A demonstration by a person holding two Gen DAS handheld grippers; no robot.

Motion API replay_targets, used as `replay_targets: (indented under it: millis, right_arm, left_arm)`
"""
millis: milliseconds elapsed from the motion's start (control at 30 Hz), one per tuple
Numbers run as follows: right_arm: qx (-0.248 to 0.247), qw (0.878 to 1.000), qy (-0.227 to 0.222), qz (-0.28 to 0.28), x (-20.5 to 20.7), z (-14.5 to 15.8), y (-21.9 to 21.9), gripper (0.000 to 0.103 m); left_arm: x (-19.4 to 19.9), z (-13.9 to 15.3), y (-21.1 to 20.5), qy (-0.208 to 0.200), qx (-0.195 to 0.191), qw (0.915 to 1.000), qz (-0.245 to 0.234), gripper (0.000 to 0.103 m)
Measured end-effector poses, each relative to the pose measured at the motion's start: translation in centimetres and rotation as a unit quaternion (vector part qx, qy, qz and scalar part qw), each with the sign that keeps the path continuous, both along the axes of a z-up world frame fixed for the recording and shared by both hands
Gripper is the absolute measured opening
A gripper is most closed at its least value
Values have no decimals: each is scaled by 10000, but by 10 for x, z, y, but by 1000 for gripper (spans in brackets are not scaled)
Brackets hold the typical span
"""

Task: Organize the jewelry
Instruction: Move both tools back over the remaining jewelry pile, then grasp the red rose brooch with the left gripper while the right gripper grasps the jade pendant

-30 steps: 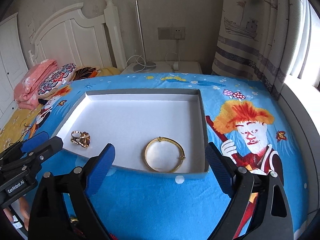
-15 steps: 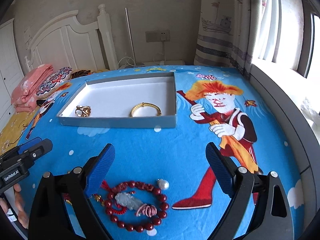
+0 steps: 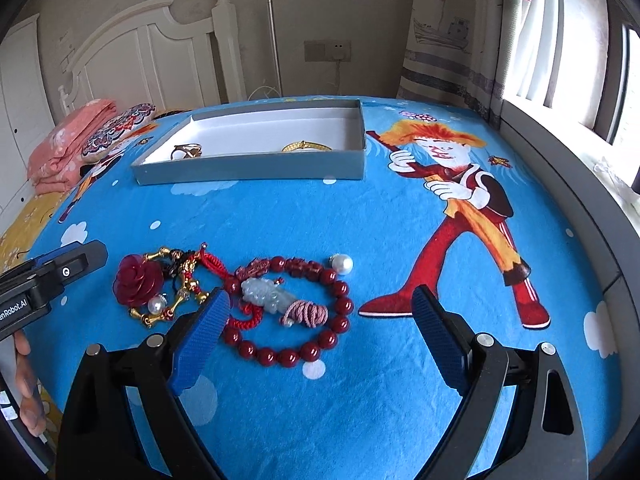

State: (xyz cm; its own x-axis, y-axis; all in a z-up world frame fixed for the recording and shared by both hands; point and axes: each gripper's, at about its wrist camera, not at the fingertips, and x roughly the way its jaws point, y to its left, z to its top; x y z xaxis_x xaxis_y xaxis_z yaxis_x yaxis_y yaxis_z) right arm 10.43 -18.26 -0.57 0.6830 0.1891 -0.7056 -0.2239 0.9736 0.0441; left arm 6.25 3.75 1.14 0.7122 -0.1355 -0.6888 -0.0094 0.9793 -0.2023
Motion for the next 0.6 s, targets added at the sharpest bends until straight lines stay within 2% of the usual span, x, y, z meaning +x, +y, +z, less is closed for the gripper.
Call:
replay_targets:
  millis: [200,367,600]
  right_arm:
    - [-1,9998,-218,-25,-11,0,-1,86]
    - [12,9997,-240,-5,-12,-3,-1,86]
    - [144,9997,-170,-69,-10,-8,-8,86]
  left_arm:
    - [-9,-9,-28,-122,267,9992,-282,61]
    - [-7,-18,-41,-108,301,9984,-470,61]
    - [6,-26,-38,6,421,9985,-362,52]
